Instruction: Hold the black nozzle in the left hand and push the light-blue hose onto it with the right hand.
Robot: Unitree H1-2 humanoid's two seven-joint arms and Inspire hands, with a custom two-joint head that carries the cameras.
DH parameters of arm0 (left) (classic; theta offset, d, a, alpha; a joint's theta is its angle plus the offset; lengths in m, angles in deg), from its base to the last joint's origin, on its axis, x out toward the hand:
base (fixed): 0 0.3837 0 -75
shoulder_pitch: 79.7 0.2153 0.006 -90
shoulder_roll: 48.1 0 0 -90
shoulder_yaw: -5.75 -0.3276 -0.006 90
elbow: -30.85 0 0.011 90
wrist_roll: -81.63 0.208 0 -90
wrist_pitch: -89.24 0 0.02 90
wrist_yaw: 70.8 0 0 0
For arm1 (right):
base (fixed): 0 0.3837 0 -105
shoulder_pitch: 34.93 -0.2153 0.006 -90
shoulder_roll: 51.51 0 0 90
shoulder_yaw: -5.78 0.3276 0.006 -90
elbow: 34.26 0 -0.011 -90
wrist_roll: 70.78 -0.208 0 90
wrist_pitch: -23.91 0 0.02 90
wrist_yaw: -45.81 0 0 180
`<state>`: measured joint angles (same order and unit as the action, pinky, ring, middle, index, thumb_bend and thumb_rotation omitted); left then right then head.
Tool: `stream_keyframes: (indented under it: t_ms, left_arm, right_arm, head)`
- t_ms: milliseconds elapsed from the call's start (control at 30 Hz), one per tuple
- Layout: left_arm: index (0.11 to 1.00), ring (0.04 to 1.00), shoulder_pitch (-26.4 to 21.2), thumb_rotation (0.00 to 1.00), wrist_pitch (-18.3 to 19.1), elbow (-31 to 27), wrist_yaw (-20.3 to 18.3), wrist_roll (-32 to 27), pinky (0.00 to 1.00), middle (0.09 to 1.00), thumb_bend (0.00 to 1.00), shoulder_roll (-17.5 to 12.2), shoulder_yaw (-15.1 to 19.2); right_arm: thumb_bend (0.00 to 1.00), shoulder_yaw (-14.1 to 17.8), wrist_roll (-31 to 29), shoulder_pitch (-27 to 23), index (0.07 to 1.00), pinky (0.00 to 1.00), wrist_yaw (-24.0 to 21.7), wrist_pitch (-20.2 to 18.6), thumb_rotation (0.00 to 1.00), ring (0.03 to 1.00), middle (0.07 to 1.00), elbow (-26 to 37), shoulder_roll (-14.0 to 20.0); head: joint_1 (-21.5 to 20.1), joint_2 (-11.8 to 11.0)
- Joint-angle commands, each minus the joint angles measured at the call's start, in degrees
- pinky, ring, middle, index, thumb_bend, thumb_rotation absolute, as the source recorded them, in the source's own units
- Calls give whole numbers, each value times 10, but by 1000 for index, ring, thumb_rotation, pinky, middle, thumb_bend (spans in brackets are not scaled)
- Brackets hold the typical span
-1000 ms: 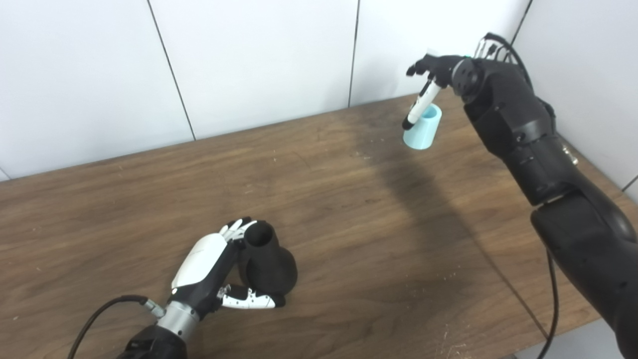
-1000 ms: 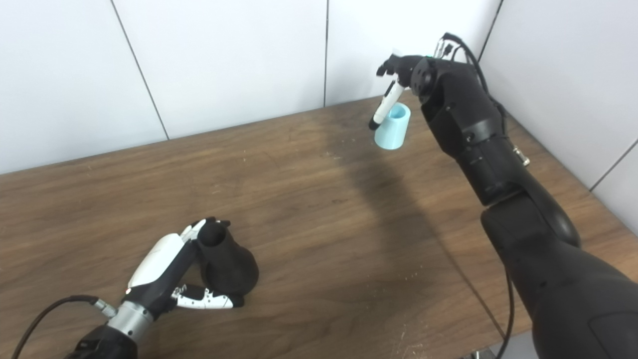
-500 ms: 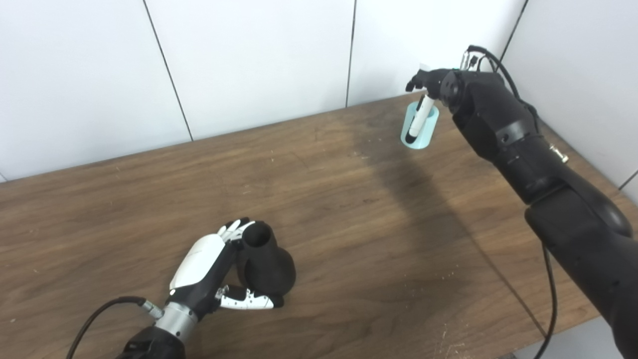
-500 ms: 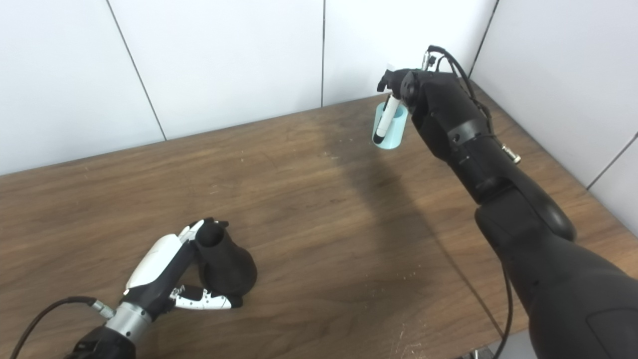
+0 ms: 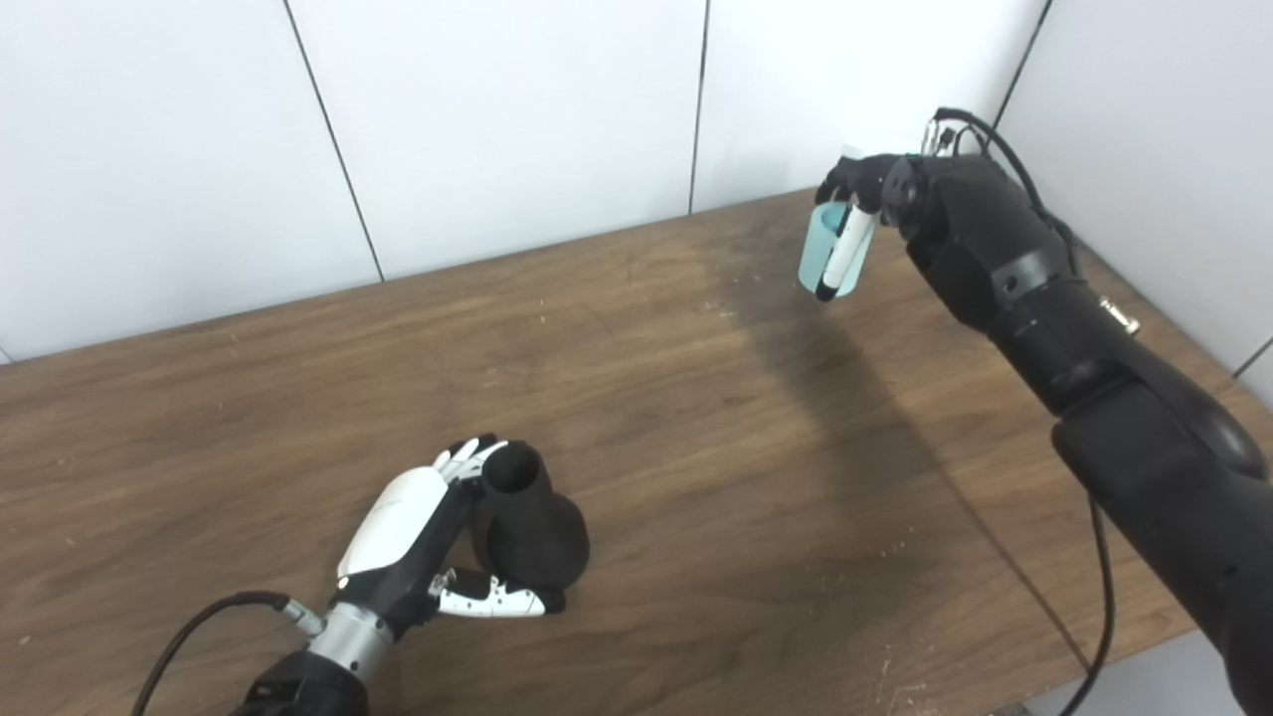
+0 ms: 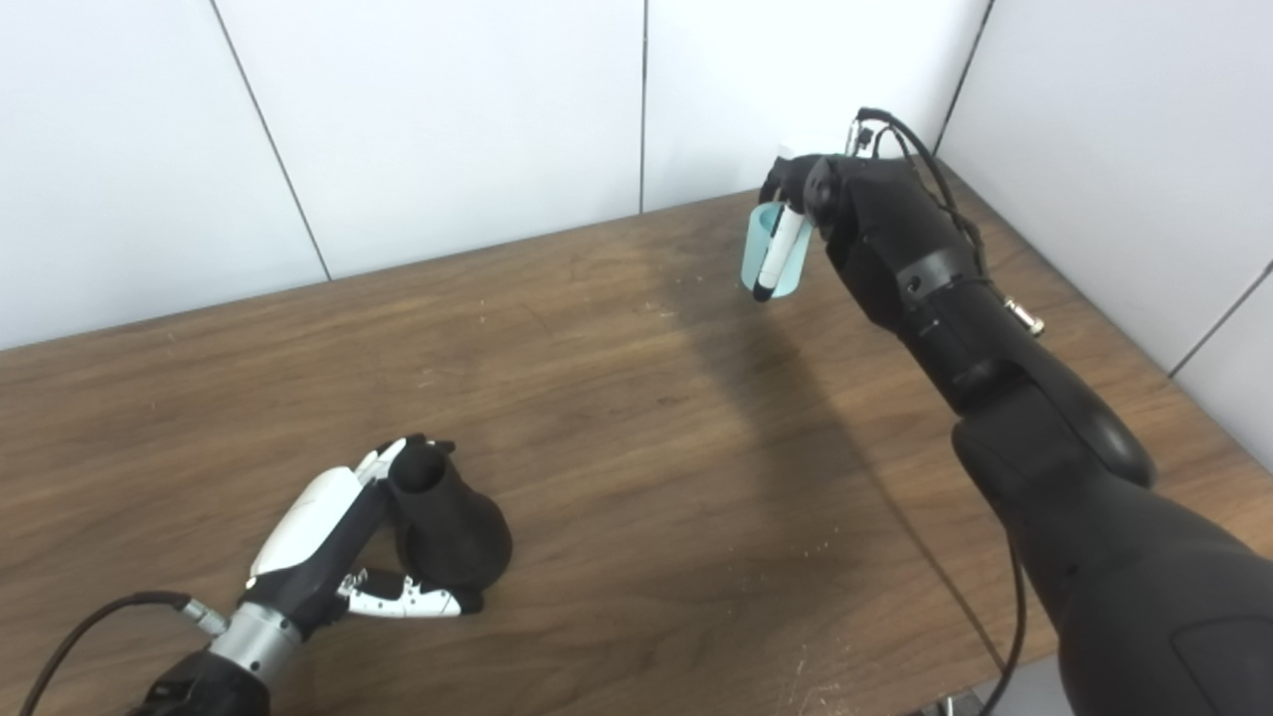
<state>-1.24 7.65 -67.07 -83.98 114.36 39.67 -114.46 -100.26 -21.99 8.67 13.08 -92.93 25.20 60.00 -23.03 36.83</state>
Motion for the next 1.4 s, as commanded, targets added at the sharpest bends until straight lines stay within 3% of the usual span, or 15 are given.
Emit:
stream_keyframes:
  t_ms: [0, 667, 1367]
  left_arm:
    - [483, 1000, 46, 48, 41, 54, -59, 23, 1000, 907, 523, -39, -16]
    - [483, 1000, 49, 48, 39, 49, -61, 23, 1000, 907, 523, -45, -16]
    - [483, 1000, 49, 48, 45, 44, -66, 26, 1000, 901, 523, -45, -20]
  right_arm:
    - [992, 6, -5, -24, 829, 705, 20, 1, 111, 796, 858, 14, 19]
    - [965, 12, -19, -10, 777, 701, 46, 0, 22, 752, 808, 13, 9]
    - [907, -13, -18, -10, 730, 626, 83, 7, 21, 703, 759, 16, 8]
  head:
    - [0, 1]
    - [1, 5]
    - [3, 10]
